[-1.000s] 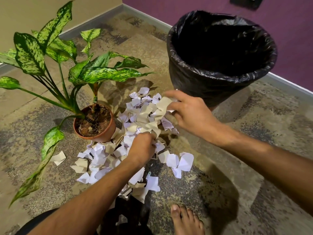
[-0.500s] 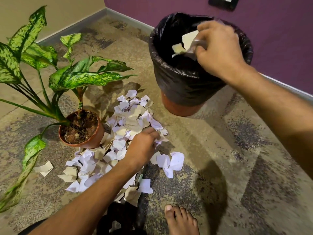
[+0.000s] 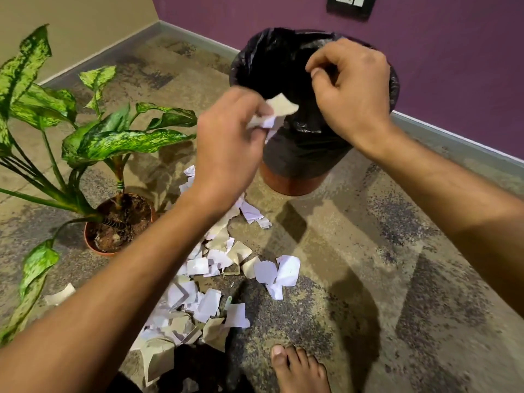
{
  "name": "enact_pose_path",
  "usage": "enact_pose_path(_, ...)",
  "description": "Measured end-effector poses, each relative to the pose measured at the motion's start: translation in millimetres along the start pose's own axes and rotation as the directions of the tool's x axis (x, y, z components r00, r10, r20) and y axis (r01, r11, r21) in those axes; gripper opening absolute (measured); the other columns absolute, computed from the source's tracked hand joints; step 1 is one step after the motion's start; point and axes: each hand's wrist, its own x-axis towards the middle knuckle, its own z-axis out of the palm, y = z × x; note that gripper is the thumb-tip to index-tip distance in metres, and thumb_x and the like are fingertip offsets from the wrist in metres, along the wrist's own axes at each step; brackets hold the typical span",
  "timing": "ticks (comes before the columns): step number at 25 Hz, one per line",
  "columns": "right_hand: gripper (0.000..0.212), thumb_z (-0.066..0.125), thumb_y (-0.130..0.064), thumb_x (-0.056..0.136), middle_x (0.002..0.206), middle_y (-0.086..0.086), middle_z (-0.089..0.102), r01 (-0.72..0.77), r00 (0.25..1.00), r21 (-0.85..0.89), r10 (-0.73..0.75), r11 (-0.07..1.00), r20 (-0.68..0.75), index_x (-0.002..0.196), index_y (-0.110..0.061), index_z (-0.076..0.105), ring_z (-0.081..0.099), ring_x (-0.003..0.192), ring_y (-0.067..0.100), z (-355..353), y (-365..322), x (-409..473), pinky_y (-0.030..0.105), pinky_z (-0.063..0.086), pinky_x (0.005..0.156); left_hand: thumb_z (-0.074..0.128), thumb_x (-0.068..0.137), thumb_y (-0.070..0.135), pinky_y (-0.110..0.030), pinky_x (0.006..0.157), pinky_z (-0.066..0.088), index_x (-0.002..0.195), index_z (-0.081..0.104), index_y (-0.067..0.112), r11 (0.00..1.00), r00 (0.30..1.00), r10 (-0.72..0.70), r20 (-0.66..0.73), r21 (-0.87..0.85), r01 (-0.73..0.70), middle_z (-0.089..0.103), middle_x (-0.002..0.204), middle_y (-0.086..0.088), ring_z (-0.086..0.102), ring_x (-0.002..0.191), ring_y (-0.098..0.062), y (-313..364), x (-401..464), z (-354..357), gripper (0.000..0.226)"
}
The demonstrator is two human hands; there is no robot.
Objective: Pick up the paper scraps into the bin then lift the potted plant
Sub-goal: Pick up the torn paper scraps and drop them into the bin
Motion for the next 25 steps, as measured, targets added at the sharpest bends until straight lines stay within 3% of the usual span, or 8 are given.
enact_pose_path(4, 0.022, 0.052, -0.017, 0.087, 0.089, -0.004, 0.071, 0.027, 0.996, 0.149, -0.013, 0.988, -0.09, 0.092, -0.013, 0.073, 0.064, 0.081, 0.01, -8.8, -14.0, 6.1, 0.03, 0.052, 0.077, 0.06, 0.077, 0.01, -0.017, 0.073, 0.039, 0.091, 0.07, 0.015, 0.994, 0.996, -0.073, 0.051, 0.08, 0.069, 0.068, 0.096, 0.0, 0.058, 0.088, -0.011, 15.4, 59.3, 15.4, 0.018)
enact_pose_path(8, 0.023, 0.051, -0.017, 0.087, 0.088, -0.003, 0.07, 0.06, 0.996, 0.14, -0.05, 0.988, -0.074, 0.093, -0.012, 0.073, 0.063, 0.083, 0.008, -9.7, -16.3, 4.2, 0.028, 0.052, 0.078, 0.067, 0.081, 0.024, -0.033, 0.086, 0.045, 0.126, 0.055, 0.015, 0.968, 0.927, -0.066, 0.369, 0.251, -0.031, 0.059, 0.12, -0.007, 0.056, 0.109, -0.025, 17.9, 79.9, 39.3, 0.047)
enact_pose_path(10, 0.022, 0.052, -0.016, 0.086, 0.087, -0.003, 0.07, 0.056, 0.997, 0.149, -0.047, 0.987, -0.067, 0.092, -0.011, 0.073, 0.063, 0.081, 0.009, -7.4, -13.5, -2.2, 0.026, 0.051, 0.077, 0.068, 0.082, 0.032, -0.039, 0.092, 0.045, 0.134, 0.044, 0.016, 0.954, 0.895, -0.074, 0.44, 0.292, -0.065, 0.051, 0.128, -0.009, 0.053, 0.114, -0.029, 14.3, 75.4, 43.7, 0.06)
enact_pose_path(14, 0.016, 0.057, -0.01, 0.082, 0.081, 0.001, 0.07, 0.112, 0.992, 0.207, -0.099, 0.972, -0.072, 0.084, -0.008, 0.073, 0.063, 0.075, 0.012, 6.1, -18.8, -18.9, 0.029, 0.052, 0.072, 0.057, 0.087, 0.028, -0.036, 0.101, 0.041, 0.137, 0.043, 0.009, 0.975, 0.958, 0.013, 0.285, 0.208, -0.076, 0.047, 0.138, -0.01, 0.048, 0.123, -0.028, 1.2, 34.5, 34.6, 0.055)
enact_pose_path(17, 0.014, 0.058, -0.01, 0.078, 0.076, 0.001, 0.068, 0.18, 0.982, 0.267, -0.187, 0.947, 0.001, 0.079, -0.01, 0.072, 0.064, 0.071, 0.016, 31.3, -34.6, -37.2, 0.038, 0.052, 0.067, 0.057, 0.083, 0.017, -0.035, 0.112, 0.032, 0.139, 0.041, 0.002, 0.991, 0.968, -0.12, 0.22, 0.087, 0.103, 0.045, 0.142, -0.014, 0.042, 0.132, -0.028, -12.4, -21.1, 29.0, 0.059)
enact_pose_path(20, 0.012, 0.059, -0.011, 0.077, 0.074, 0.001, 0.067, 0.196, 0.95, 0.306, -0.257, 0.932, 0.175, 0.078, -0.01, 0.07, 0.063, 0.068, 0.021, 63.9, -48.9, -68.1, 0.042, 0.052, 0.062, 0.055, 0.081, 0.013, -0.04, 0.097, 0.044, 0.13, 0.049, 0.001, 0.974, 0.95, -0.224, 0.219, 0.017, 0.226, 0.054, 0.125, -0.014, 0.05, 0.115, -0.029, -31.1, -83.9, 21.6, 0.051)
enact_pose_path(23, 0.01, 0.061, -0.009, 0.077, 0.076, 0.004, 0.068, 0.24, 0.859, 0.33, -0.358, 0.913, 0.366, 0.08, -0.009, 0.07, 0.064, 0.068, 0.025, 96.1, -56.6, -104.6, 0.042, 0.053, 0.061, 0.053, 0.083, 0.022, -0.037, 0.072, 0.049, 0.108, 0.062, 0.005, 0.964, 0.911, -0.09, 0.403, 0.264, -0.022, 0.062, 0.105, -0.012, 0.056, 0.092, -0.03, -61.9, -139.7, 4.3, 0.032)
enact_pose_path(25, 0.011, 0.06, -0.01, 0.078, 0.076, 0.006, 0.067, 0.313, 0.755, 0.326, -0.442, 0.892, 0.484, 0.081, -0.008, 0.07, 0.064, 0.069, 0.027, 114.9, -59.6, -126.4, 0.041, 0.052, 0.059, 0.05, 0.087, 0.028, -0.036, 0.067, 0.046, 0.1, 0.063, 0.01, 0.923, 0.714, -0.097, 0.694, 0.331, -0.196, 0.063, 0.099, -0.009, 0.058, 0.091, -0.03, -87.5, -165.9, -12.0, 0.026)
